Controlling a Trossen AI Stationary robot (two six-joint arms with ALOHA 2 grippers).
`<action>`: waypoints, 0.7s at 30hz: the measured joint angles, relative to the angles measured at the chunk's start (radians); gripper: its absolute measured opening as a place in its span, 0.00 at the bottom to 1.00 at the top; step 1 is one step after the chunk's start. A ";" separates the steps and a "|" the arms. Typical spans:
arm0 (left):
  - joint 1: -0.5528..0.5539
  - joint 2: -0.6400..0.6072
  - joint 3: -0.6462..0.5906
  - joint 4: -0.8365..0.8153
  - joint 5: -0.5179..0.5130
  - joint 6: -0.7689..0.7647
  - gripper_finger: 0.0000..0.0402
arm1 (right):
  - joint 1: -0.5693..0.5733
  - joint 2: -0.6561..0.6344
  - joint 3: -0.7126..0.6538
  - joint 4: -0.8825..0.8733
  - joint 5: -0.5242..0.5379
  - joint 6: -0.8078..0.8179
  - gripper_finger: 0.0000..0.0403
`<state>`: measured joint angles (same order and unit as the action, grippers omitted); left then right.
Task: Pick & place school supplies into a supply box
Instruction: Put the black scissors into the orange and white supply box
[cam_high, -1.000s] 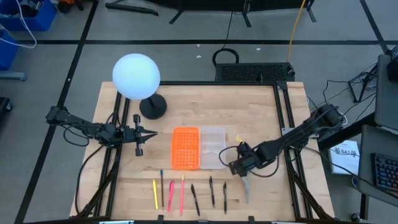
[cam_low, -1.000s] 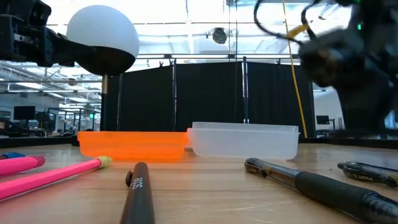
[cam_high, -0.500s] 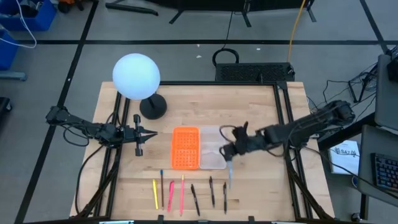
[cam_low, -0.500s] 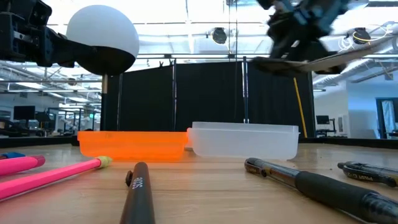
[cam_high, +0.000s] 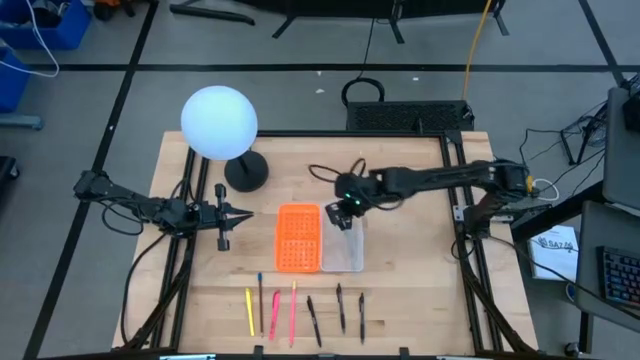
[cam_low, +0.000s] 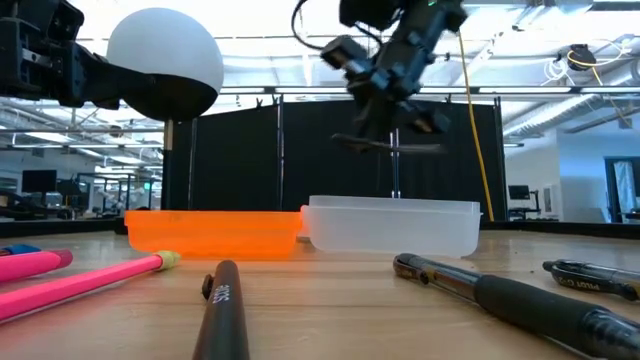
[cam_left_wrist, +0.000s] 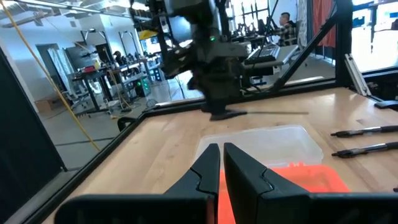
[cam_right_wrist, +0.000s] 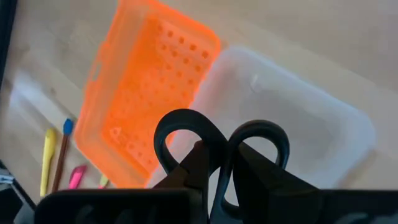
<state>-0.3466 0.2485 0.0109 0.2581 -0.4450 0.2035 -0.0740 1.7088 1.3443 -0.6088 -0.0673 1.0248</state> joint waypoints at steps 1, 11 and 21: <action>0.000 0.000 0.000 0.000 0.000 -0.001 0.08 | -0.006 0.022 0.017 -0.001 -0.013 -0.009 0.10; -0.001 0.000 0.000 0.000 0.000 0.000 0.08 | -0.043 0.146 0.056 -0.037 -0.066 -0.073 0.10; -0.001 0.000 0.000 0.008 0.001 0.004 0.08 | -0.066 0.195 0.057 -0.019 -0.060 -0.102 0.10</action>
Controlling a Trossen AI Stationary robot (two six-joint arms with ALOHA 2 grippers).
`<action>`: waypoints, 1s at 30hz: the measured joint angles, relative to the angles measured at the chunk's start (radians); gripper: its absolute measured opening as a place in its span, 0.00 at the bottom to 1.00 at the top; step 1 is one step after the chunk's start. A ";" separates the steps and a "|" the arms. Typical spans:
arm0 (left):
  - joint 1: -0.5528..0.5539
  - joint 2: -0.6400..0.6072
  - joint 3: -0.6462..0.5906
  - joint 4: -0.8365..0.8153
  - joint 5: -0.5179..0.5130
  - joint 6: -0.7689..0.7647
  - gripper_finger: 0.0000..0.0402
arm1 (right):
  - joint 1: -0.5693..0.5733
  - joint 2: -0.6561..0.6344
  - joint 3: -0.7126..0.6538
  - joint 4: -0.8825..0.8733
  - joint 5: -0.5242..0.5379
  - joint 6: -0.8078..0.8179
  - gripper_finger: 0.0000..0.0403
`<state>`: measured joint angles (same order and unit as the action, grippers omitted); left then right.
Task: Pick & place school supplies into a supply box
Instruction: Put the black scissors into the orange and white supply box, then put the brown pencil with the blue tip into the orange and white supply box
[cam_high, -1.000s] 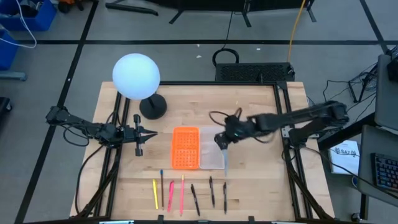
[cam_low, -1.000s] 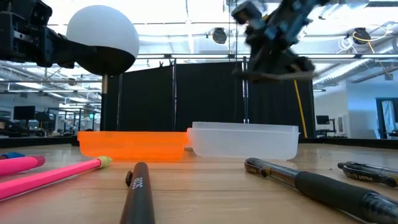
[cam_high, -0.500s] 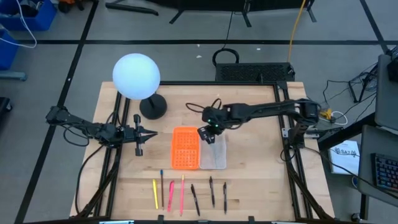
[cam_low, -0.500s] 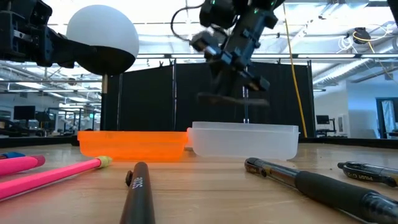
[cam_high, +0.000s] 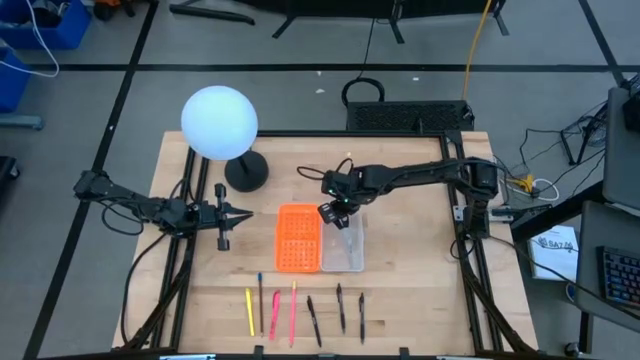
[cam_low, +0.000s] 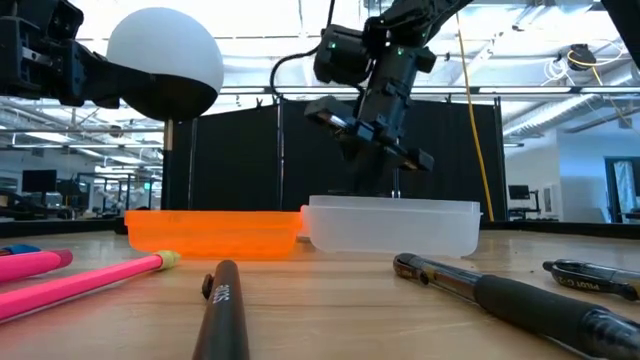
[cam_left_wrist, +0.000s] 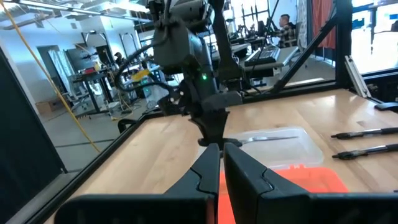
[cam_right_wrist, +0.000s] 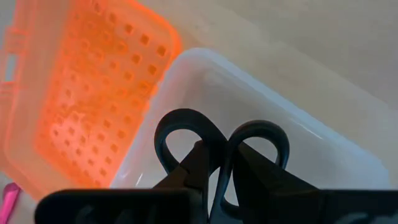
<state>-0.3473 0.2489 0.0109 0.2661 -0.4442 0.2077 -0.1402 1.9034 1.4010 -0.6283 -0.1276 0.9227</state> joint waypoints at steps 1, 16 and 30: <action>0.000 0.000 0.000 0.000 0.000 0.000 0.08 | -0.001 0.007 0.000 0.003 0.000 0.001 0.10; 0.000 0.000 0.000 -0.003 0.000 -0.008 0.08 | -0.005 0.074 -0.001 0.009 0.052 -0.004 0.15; 0.000 0.000 0.000 -0.003 0.000 -0.034 0.08 | -0.010 0.007 -0.002 -0.028 0.048 -0.051 0.29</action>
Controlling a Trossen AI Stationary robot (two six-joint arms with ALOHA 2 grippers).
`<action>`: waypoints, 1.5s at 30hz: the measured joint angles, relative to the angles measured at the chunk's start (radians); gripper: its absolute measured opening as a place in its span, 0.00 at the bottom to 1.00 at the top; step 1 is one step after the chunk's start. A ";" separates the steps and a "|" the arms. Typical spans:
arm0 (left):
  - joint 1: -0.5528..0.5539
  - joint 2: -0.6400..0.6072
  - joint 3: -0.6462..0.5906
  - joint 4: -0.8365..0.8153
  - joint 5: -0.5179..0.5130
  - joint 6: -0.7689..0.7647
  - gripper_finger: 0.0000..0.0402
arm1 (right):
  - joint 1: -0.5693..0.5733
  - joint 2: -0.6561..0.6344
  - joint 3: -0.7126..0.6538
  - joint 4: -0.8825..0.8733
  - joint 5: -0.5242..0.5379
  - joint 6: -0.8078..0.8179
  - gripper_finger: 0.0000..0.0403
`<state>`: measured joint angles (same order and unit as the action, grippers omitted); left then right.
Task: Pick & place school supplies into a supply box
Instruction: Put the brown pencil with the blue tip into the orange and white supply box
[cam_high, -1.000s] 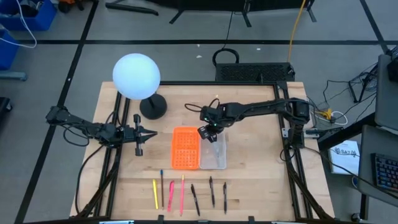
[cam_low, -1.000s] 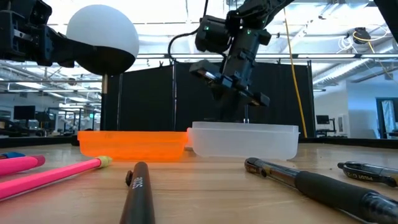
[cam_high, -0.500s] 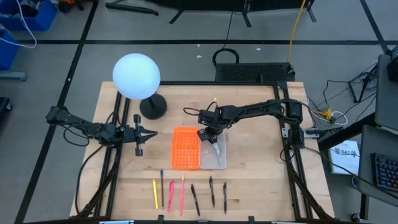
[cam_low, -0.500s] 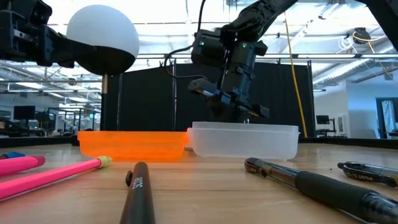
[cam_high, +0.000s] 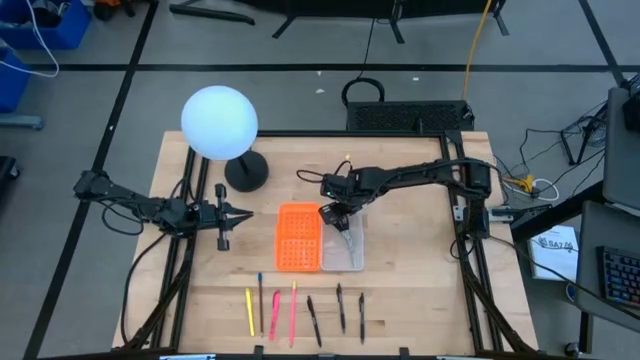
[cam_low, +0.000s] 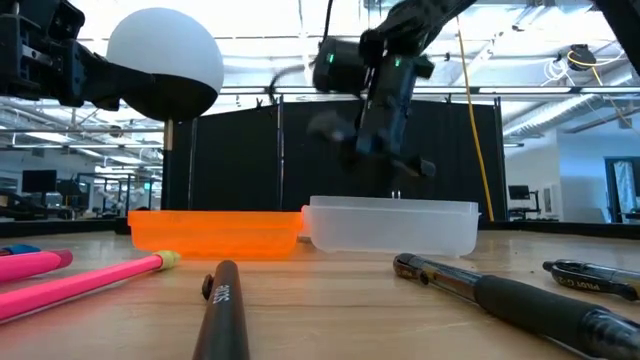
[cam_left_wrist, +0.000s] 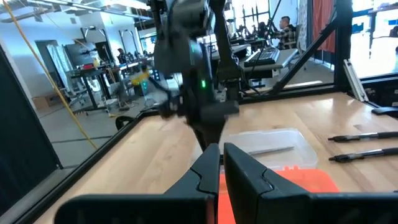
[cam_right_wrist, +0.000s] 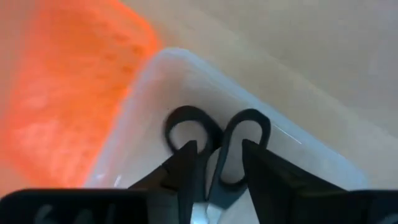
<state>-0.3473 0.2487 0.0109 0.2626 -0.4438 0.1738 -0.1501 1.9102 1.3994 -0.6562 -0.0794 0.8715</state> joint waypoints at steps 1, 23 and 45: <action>0.000 0.000 0.000 0.000 0.000 0.000 0.08 | 0.000 -0.025 0.000 -0.015 0.000 -0.027 0.28; 0.000 0.000 0.000 0.002 0.003 -0.012 0.08 | 0.277 -0.832 -0.658 0.702 0.401 -0.684 0.00; 0.000 0.000 0.000 -0.005 -0.002 -0.015 0.08 | 0.282 -1.222 -1.307 1.266 0.310 -0.896 0.00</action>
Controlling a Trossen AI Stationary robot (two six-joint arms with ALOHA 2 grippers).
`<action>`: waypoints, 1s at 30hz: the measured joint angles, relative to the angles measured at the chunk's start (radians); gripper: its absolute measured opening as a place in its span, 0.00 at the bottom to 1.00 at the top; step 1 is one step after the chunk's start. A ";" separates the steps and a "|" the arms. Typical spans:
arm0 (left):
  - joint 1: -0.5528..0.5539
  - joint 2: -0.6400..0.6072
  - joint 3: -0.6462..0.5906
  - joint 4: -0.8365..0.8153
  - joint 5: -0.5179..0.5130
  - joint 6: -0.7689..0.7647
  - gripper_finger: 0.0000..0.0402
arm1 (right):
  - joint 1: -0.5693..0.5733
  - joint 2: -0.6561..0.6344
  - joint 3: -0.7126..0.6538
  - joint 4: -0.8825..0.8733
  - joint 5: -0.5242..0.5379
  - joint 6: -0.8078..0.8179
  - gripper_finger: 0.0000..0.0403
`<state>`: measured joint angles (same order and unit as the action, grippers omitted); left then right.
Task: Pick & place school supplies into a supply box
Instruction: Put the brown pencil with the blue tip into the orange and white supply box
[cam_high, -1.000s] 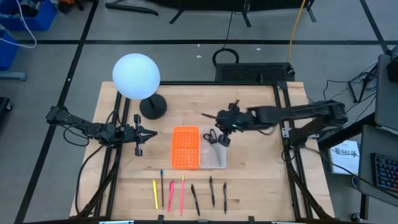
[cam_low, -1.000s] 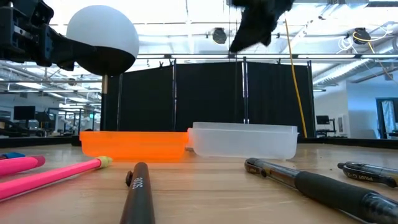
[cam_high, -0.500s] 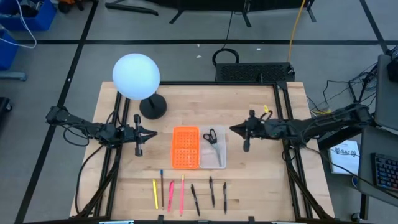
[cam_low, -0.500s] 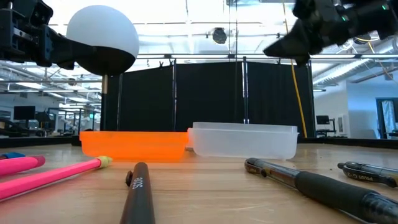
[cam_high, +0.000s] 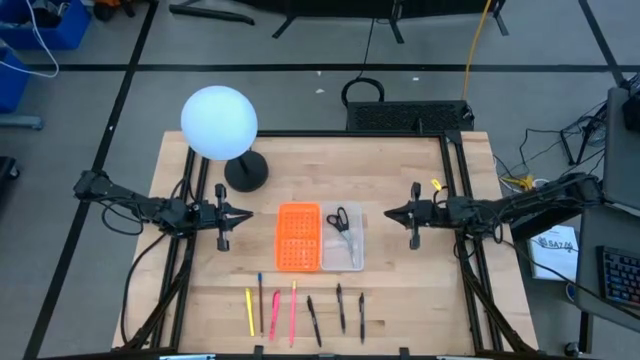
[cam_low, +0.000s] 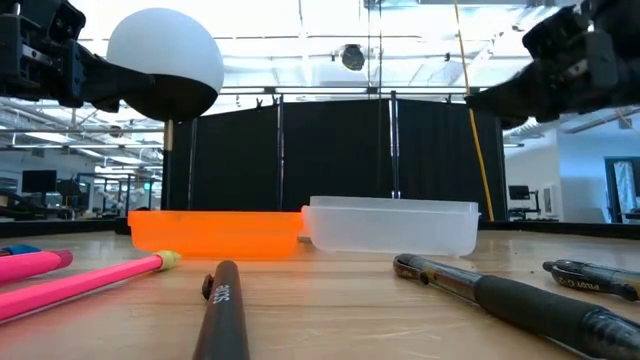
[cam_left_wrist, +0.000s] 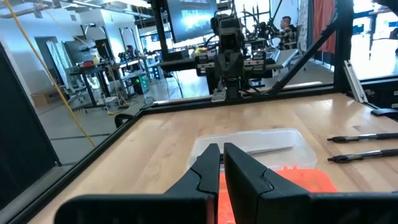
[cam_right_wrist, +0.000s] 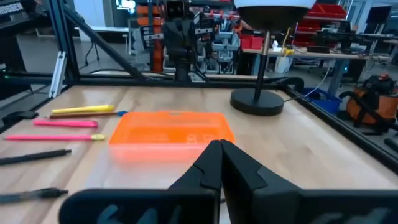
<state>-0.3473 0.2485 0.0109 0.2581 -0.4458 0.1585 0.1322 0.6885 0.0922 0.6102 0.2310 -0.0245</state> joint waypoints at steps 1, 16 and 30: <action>0.000 0.000 0.000 0.000 0.000 0.000 0.08 | 0.000 -0.010 -0.012 0.001 0.000 0.001 0.00; 0.000 0.000 0.000 0.000 0.000 0.000 0.08 | 0.001 -0.069 -0.075 0.122 -0.162 -0.042 0.00; 0.000 0.000 0.000 0.000 0.000 0.001 0.08 | 0.001 -0.213 -0.077 0.071 -0.344 -0.066 0.00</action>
<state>-0.3474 0.2485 0.0109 0.2584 -0.4454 0.1596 0.1331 0.4755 0.0154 0.6813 -0.1129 -0.0906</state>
